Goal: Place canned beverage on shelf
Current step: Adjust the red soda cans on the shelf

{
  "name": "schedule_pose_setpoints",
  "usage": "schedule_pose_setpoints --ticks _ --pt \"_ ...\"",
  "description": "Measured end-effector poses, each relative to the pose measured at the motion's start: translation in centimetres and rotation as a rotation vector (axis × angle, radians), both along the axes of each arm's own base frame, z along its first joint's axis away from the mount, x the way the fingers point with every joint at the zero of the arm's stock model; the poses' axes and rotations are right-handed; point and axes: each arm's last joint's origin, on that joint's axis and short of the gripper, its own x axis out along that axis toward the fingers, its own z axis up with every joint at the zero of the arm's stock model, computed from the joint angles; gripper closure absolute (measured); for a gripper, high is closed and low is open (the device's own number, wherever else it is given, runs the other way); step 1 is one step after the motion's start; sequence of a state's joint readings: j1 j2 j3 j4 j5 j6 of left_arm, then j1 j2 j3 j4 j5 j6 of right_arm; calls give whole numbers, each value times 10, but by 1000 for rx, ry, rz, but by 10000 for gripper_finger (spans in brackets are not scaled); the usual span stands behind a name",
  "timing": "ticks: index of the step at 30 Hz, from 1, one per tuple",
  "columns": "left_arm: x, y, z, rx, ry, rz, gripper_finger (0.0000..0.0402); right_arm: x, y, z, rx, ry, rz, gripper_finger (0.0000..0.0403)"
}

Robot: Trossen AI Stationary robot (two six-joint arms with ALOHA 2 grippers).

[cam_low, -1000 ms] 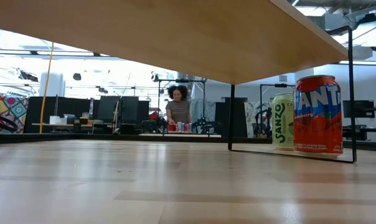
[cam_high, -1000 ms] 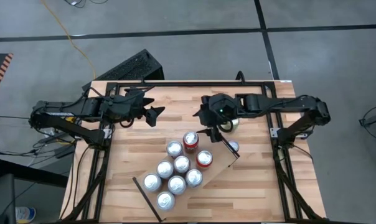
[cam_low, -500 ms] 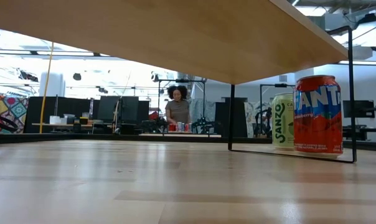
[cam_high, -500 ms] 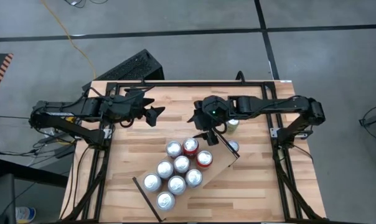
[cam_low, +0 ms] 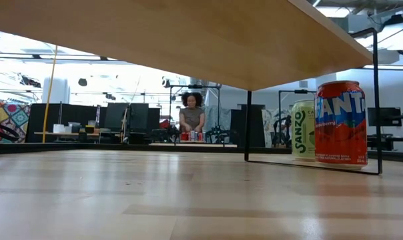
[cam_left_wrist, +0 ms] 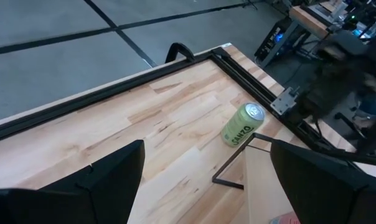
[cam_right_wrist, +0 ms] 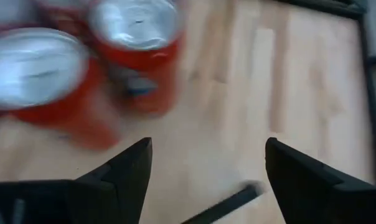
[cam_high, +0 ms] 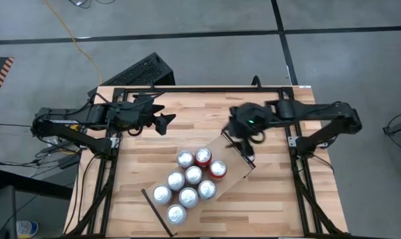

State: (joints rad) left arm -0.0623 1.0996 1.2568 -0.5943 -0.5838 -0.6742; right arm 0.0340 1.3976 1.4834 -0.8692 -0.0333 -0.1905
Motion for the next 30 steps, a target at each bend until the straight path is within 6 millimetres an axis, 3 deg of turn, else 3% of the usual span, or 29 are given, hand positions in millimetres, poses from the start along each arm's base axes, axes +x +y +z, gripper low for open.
schedule_pose_setpoints --ticks 3,7,18,22,30 --pt "0 0 0 11 7 -5 69 -17 19 12 88 -28 15 117" --pt "0 0 0 23 12 -10 69 -20 44 19 153 -84 41 117" --pt "1 -1 0 14 24 -64 69 0 82 -7 89 -15 -52 117" --pt "1 -2 -1 10 25 -74 69 11 89 -22 54 36 -45 117" --pt "1 -2 -1 19 34 -89 69 16 75 -30 26 83 -144 117"
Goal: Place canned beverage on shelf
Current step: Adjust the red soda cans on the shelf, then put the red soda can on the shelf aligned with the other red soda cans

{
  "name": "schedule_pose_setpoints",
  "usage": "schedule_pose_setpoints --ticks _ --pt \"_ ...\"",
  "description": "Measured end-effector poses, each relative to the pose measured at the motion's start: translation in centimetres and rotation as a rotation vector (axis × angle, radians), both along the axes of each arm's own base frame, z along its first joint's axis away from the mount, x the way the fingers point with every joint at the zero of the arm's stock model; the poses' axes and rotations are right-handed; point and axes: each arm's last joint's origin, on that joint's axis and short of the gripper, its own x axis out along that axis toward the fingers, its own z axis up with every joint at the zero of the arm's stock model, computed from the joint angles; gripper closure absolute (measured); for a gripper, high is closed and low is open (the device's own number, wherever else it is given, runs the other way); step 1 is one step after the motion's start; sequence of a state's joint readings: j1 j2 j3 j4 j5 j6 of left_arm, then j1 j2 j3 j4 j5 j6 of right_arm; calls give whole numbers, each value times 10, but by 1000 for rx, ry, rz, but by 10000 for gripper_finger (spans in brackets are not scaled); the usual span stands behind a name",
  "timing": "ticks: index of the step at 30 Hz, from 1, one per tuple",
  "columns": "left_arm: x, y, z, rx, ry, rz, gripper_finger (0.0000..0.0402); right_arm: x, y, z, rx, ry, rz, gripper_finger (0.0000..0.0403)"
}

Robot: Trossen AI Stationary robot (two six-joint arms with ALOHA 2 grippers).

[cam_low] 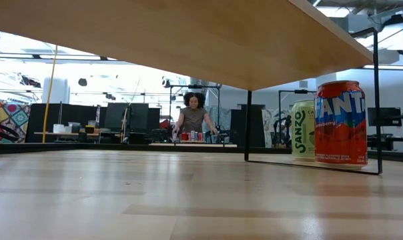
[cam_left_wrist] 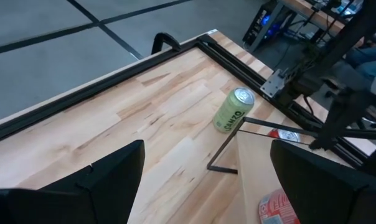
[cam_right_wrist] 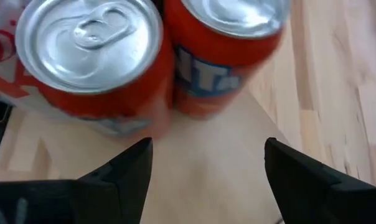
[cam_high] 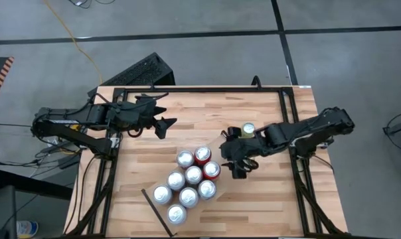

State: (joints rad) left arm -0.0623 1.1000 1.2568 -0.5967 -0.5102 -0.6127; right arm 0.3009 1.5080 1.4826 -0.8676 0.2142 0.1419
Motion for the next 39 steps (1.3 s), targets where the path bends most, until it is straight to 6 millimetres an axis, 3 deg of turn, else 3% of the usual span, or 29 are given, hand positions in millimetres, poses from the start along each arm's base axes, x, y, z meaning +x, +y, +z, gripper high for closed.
schedule_pose_setpoints --ticks 6,13,16,22,26,31,39 --pt "0 0 0 23 11 -7 69 -16 2 15 36 -40 -14 117" --pt "0 1 0 30 7 9 69 -16 0 35 23 -214 30 117" --pt "0 0 0 18 6 -13 69 -22 -3 38 20 -205 28 117" --pt "1 -1 0 -14 -1 -35 69 -63 -29 49 29 -111 -163 117" --pt "1 -1 0 -8 -2 -28 69 -88 -46 40 46 75 -341 117" --pt "0 0 0 4 -2 -3 69 -116 -46 26 -28 331 -396 117" --pt "0 0 1 6 -4 0 69 -140 -29 -12 -12 253 -188 117"
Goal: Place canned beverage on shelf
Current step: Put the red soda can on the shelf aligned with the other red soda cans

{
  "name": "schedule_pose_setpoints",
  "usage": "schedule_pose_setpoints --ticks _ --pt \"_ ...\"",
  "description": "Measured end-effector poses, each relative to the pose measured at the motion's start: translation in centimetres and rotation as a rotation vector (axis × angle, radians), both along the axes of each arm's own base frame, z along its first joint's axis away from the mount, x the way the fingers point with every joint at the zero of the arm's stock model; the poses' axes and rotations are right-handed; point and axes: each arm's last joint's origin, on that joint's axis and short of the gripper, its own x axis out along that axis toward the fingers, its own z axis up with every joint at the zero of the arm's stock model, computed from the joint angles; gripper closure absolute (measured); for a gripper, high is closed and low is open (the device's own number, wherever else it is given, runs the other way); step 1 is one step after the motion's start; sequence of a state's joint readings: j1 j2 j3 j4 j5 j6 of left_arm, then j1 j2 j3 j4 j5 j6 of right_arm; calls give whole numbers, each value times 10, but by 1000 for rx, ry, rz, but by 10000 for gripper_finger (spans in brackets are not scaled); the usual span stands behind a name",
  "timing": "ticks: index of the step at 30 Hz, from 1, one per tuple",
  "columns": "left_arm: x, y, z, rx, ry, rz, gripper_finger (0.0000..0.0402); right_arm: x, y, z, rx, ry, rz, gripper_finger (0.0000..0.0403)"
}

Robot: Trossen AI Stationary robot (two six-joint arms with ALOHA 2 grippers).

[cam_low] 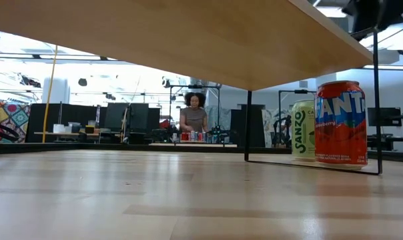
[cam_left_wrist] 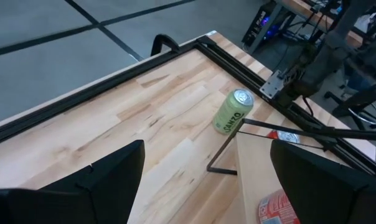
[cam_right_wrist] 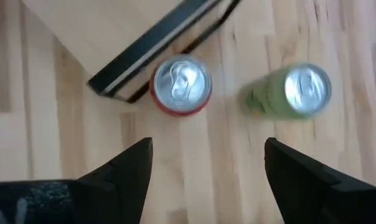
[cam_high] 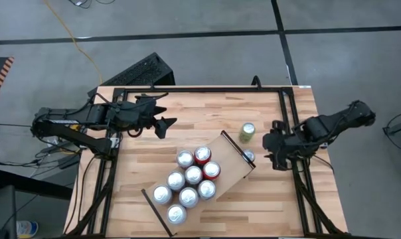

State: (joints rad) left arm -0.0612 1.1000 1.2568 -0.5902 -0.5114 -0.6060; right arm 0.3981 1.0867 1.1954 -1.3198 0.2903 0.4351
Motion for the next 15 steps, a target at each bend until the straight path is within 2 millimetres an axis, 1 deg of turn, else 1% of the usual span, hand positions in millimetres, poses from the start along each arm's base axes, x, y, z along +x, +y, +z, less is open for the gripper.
schedule_pose_setpoints --ticks 3,5,10,15 --pt "0 2 0 -1 -5 7 69 1 -1 -11 4 -100 61 117" --pt "0 2 0 -4 -6 12 69 2 -4 -21 -3 -125 85 117" --pt "0 4 0 -4 -9 29 69 5 -16 -46 -30 -55 114 117" --pt "0 9 0 -4 -10 53 69 15 -23 -57 26 -89 184 117"
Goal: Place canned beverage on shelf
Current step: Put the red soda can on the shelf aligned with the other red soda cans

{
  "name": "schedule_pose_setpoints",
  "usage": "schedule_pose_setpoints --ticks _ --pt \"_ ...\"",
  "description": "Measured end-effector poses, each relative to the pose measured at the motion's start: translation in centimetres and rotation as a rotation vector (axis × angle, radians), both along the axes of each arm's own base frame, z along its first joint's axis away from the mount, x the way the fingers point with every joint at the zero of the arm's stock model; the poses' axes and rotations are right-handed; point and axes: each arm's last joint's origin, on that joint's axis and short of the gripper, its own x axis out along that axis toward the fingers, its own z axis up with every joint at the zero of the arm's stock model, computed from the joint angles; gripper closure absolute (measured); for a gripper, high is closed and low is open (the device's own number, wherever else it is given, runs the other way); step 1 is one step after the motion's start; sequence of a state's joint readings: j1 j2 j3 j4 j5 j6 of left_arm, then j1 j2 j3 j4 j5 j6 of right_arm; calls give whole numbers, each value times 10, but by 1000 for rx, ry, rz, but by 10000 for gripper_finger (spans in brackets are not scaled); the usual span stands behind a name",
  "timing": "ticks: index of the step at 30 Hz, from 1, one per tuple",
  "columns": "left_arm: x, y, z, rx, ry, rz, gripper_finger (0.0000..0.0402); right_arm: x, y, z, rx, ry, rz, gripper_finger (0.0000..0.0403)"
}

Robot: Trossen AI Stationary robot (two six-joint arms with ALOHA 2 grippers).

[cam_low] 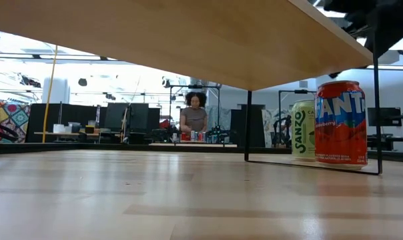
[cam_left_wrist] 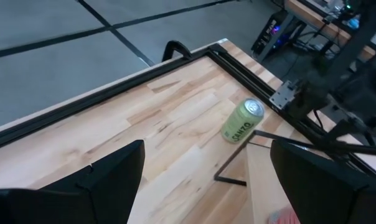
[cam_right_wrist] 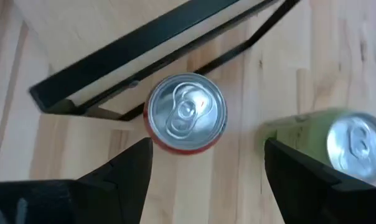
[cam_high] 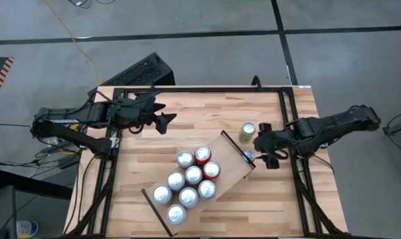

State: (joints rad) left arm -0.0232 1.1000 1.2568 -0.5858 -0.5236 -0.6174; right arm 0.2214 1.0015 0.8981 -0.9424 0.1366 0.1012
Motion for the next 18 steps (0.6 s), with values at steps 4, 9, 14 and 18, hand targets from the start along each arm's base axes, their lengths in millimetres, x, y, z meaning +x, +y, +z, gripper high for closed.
schedule_pose_setpoints --ticks 4,9,14,18 --pt "0 3 0 -6 -4 15 69 4 -7 -6 -7 -22 35 117" --pt "0 3 0 -3 -3 23 69 6 -13 -15 57 -7 62 117" --pt "0 3 0 -1 -1 28 69 8 -14 -16 75 -29 92 117" --pt "0 4 0 1 -1 32 69 9 -18 -16 63 -40 91 117"
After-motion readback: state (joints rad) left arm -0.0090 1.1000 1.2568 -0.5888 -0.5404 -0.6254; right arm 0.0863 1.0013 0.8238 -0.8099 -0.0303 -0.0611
